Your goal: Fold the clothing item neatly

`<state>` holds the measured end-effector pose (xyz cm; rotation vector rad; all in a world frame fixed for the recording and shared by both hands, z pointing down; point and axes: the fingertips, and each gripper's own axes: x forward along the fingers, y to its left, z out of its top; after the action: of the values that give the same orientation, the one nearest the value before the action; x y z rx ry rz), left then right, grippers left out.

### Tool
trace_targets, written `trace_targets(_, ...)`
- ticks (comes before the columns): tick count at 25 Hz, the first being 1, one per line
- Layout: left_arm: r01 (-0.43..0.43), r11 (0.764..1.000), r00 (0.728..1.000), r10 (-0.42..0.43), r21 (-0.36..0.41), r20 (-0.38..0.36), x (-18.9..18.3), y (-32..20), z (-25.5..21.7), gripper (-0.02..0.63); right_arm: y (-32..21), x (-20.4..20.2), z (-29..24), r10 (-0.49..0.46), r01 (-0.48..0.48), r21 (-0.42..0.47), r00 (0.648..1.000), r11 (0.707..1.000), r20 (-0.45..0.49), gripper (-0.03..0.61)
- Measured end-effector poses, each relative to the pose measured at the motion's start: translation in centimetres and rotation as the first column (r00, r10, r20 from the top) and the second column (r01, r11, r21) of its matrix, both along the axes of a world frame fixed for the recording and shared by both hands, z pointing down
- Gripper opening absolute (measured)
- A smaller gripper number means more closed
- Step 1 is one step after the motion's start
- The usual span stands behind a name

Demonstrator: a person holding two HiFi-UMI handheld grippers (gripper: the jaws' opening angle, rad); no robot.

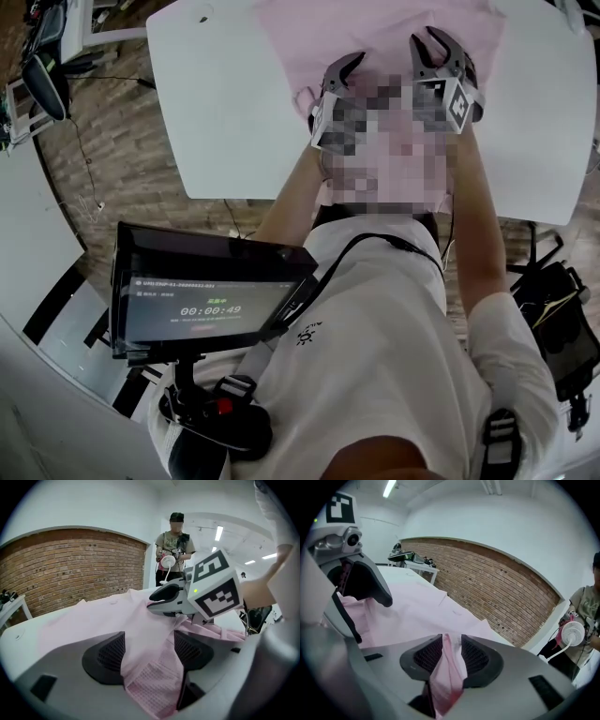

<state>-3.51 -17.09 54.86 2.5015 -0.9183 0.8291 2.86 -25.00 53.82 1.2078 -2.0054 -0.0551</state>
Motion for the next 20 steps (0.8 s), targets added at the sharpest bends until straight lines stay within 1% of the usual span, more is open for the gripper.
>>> trace_targets(1,-0.003,1.0,1.0,0.003,-0.002,0.0,0.1,0.1,0.0,0.316,0.0,0.6,-0.1,0.016,-0.016,0.008,1.0,1.0,-0.011,0.126)
trace_targets(6,-0.007,1.0,1.0,0.007,-0.015,-0.007,0.3,0.8,-0.1,0.316,0.0,4.2,-2.0,0.099,-0.097,0.064,0.995,0.993,-0.023,0.063)
trace_targets(8,-0.007,1.0,1.0,0.007,-0.017,-0.012,0.4,1.1,-0.1,0.316,-0.2,5.8,-2.4,0.13,-0.128,0.073,0.991,0.989,-0.026,0.044)
trace_targets(12,-0.014,1.0,1.0,0.014,-0.025,-0.014,0.6,1.9,0.2,0.316,-0.8,8.6,-2.0,0.171,-0.168,0.061,0.984,0.984,-0.04,0.033)
trace_targets(16,-0.014,1.0,0.999,0.014,-0.003,-0.029,0.8,2.1,-0.4,0.316,-1.3,10.6,-1.2,0.19,-0.187,0.047,0.98,0.981,-0.054,0.029)
trace_targets(18,-0.016,1.0,1.0,0.016,-0.003,-0.027,0.8,2.1,-0.5,0.316,-1.6,11.5,-0.9,0.205,-0.203,0.037,0.977,0.978,-0.05,0.029)
trace_targets(20,-0.014,1.0,1.0,0.014,-0.01,-0.021,0.7,2.2,-0.2,0.316,-1.8,12.4,-0.3,0.215,-0.215,0.007,0.976,0.977,-0.031,0.029)
